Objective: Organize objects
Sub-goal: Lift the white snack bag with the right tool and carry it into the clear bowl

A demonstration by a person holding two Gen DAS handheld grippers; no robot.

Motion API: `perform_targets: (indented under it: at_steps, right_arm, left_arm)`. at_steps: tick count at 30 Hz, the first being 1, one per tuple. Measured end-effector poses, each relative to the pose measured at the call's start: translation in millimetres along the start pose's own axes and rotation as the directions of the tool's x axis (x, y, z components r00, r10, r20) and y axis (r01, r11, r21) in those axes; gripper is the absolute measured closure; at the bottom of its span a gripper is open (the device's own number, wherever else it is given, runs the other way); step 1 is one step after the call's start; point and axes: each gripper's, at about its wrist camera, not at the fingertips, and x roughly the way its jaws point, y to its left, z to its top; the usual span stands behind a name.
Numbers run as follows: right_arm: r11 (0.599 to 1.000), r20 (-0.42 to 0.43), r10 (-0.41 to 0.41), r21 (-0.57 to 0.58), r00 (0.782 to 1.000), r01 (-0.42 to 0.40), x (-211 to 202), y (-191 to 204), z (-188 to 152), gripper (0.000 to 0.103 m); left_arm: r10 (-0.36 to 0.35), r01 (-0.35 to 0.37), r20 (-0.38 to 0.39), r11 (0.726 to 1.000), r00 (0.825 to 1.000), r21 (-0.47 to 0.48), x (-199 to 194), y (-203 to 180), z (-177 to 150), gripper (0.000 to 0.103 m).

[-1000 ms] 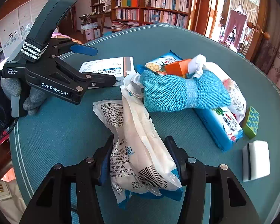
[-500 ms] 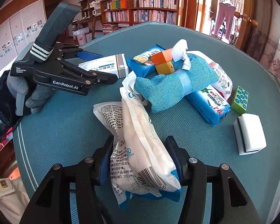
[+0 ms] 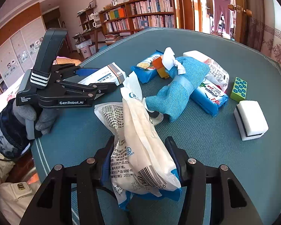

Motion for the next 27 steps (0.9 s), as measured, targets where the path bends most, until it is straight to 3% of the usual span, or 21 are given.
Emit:
perform_targets:
  at_steps: [11, 20, 27]
  right_arm:
    - [0.998, 0.086, -0.035, 0.048, 0.996, 0.031, -34, -8, 2, 0.05]
    - [0.98, 0.122, -0.127, 0.167, 0.984, 0.106, -61, -44, -4, 0.05]
    - [0.941, 0.15, -0.244, 0.274, 0.958, 0.197, -91, -75, -12, 0.05]
  left_arm:
    - [-0.041, 0.039, 0.069, 0.999, 0.997, 0.021, -29, -34, 16, 0.034]
    - [-0.071, 0.068, 0.079, 0.997, 0.994, 0.037, -34, -59, 26, 0.034]
    - [-0.101, 0.097, 0.089, 0.994, 0.991, 0.053, -39, -78, 34, 0.034]
